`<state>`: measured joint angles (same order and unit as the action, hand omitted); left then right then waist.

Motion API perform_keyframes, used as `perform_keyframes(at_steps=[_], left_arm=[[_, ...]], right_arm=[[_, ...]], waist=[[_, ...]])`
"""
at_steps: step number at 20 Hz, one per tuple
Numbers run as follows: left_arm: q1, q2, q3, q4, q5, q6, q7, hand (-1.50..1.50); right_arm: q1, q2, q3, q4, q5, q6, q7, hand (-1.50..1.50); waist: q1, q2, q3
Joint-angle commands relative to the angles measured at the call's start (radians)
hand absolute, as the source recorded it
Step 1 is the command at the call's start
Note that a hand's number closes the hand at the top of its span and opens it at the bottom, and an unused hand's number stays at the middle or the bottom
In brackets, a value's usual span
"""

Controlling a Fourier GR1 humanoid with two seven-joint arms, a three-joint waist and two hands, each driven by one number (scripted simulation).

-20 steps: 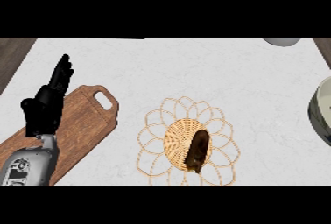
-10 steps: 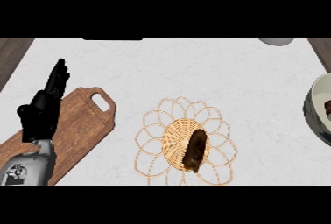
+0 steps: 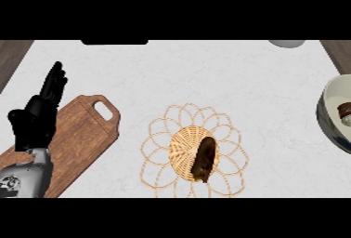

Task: Pick the cupcake from the placemat and place it in the bowl

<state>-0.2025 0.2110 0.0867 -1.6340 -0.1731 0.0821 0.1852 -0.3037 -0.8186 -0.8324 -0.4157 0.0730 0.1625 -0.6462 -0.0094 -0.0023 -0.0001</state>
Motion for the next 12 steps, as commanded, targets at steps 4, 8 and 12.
perform_keyframes(at_steps=[4, 8, 12], left_arm=[[-0.021, 0.004, 0.024, 0.017, 0.01, -0.013, -0.003, 0.0], [0.037, -0.036, -0.021, -0.055, -0.044, 0.029, 0.013, 0.0], [-0.004, -0.017, 0.035, 0.084, 0.016, -0.016, -0.082, 0.0]], right_arm=[[0.204, 0.031, 0.003, -0.131, -0.085, 0.166, -0.059, -1.5], [0.315, 0.103, -0.01, -0.261, -0.14, 0.183, -0.078, -1.5], [0.39, 0.178, -0.015, -0.471, -0.198, 0.178, 0.037, -1.5]], waist=[[0.001, 0.001, -0.001], [0.003, 0.0, -0.001], [-0.001, 0.001, -0.002]])
